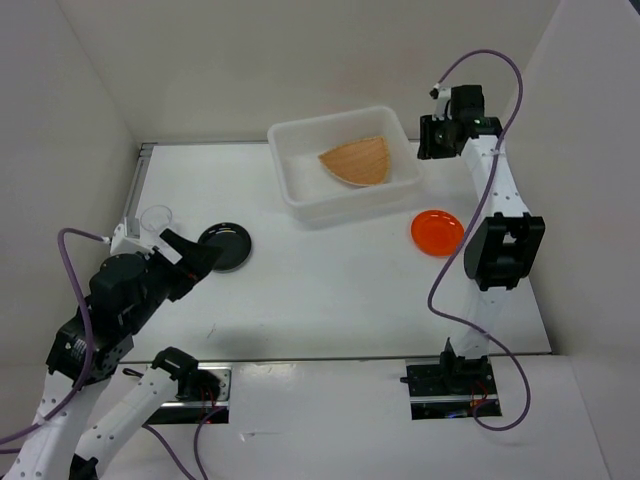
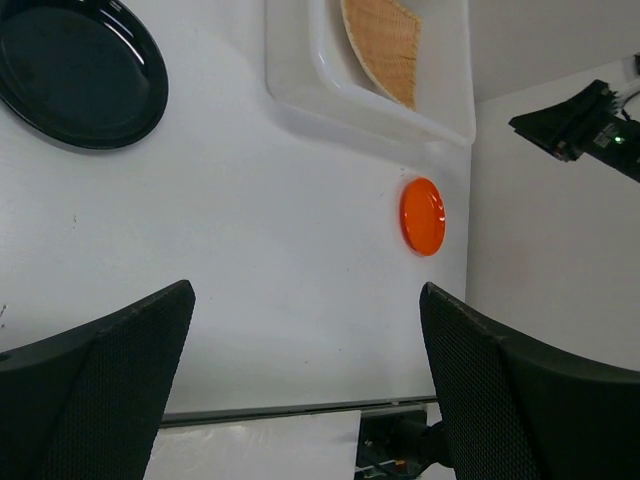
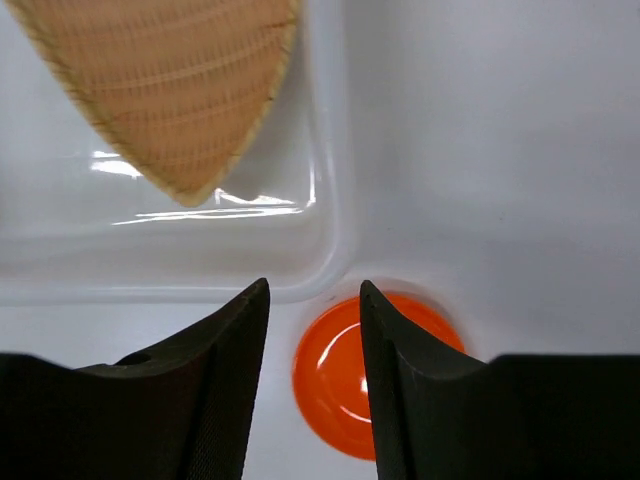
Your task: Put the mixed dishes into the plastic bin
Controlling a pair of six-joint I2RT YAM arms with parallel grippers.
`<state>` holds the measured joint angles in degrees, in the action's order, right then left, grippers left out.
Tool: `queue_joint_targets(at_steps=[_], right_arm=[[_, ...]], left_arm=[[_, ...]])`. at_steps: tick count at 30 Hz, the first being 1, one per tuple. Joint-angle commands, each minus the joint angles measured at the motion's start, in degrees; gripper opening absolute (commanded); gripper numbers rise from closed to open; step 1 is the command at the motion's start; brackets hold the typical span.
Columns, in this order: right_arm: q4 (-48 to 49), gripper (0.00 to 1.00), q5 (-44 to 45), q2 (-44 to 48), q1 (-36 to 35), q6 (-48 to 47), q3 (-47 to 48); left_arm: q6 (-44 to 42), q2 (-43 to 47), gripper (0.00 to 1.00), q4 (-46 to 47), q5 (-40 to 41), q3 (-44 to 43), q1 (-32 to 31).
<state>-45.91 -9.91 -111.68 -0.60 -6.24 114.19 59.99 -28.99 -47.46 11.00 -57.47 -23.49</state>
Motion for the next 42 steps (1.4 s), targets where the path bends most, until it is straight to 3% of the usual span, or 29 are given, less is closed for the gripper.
queue_joint_targets(at_steps=[1, 4, 6, 13, 19, 26, 28, 35, 42], right_arm=[[2.49, 0.47, -1.51, -2.92, 1.04, -2.90, 4.45], [1.80, 0.52, -2.12, -4.68, 1.04, -4.31, 5.69], [1.27, 0.62, -2.13, -5.39, 1.04, -5.62, 3.94], [1.79, 0.62, -0.81, -6.53, 1.04, -6.15, -0.28], [2.32, 0.58, -0.81, -6.53, 1.04, -6.15, -6.77], [1.01, 0.28, -4.05, -3.56, 1.04, -6.15, -11.88], [0.39, 0.24, -5.02, -1.71, 0.43, -6.15, -13.99], [-0.32, 0.24, -7.93, 4.09, -2.74, -4.39, -19.44], [-0.85, 0.37, -7.93, 7.96, -2.74, -0.54, -21.28]], left_arm=[[-2.33, 0.87, 1.00, 2.99, -0.90, 0.16, 0.28], [-2.33, 0.87, 1.00, 2.99, -0.90, 0.17, 0.28], [-1.71, 2.09, 1.00, 2.47, -0.90, 0.17, 0.28], [3.02, 7.54, 1.00, -1.14, -0.37, 1.31, 0.28], [4.78, 9.57, 1.00, -2.64, -0.37, 1.84, 0.28], [4.79, 9.04, 1.00, -1.50, -0.37, 1.84, 0.28], [4.79, 9.04, 1.00, -0.97, -0.37, 1.84, 0.28], [4.26, 7.99, 1.00, 0.17, -0.90, 2.37, 0.28], [3.73, 7.46, 1.00, 0.18, -1.42, 2.37, 0.28]])
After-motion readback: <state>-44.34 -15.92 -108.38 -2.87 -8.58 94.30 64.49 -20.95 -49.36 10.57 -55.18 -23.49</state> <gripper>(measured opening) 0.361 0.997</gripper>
